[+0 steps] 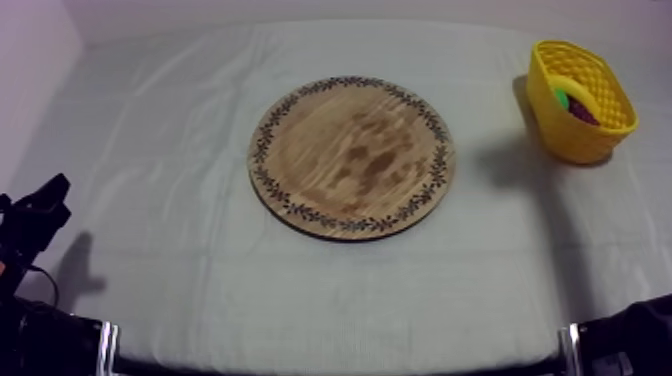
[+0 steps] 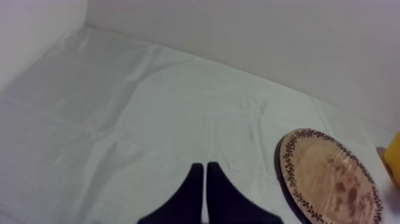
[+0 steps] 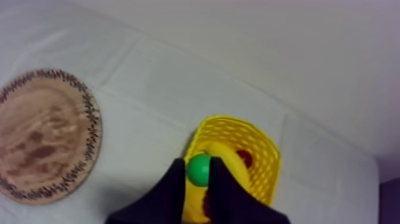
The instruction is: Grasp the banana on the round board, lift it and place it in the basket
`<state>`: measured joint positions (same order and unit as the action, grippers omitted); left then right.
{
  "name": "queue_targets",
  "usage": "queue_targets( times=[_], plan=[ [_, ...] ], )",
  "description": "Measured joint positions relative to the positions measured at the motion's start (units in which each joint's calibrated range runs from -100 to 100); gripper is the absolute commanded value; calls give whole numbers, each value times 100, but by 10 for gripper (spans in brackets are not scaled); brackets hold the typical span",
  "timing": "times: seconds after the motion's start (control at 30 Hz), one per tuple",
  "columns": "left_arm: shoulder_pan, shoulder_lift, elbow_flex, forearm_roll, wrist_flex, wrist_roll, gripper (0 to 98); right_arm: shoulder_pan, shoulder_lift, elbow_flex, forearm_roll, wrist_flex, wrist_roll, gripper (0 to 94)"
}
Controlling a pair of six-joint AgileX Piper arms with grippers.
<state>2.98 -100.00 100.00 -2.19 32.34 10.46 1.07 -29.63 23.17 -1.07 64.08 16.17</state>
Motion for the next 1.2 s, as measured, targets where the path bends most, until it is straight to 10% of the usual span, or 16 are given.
queue_targets(
  times=[0.5,1.2],
  plan=[
    [0,0,0,0,0,0,1,6,-3606,4681,17,-2636,-1072,3],
    [8,0,0,0,0,0,1,328,-6110,7662,-44,-2870,-297,6]
  ],
)
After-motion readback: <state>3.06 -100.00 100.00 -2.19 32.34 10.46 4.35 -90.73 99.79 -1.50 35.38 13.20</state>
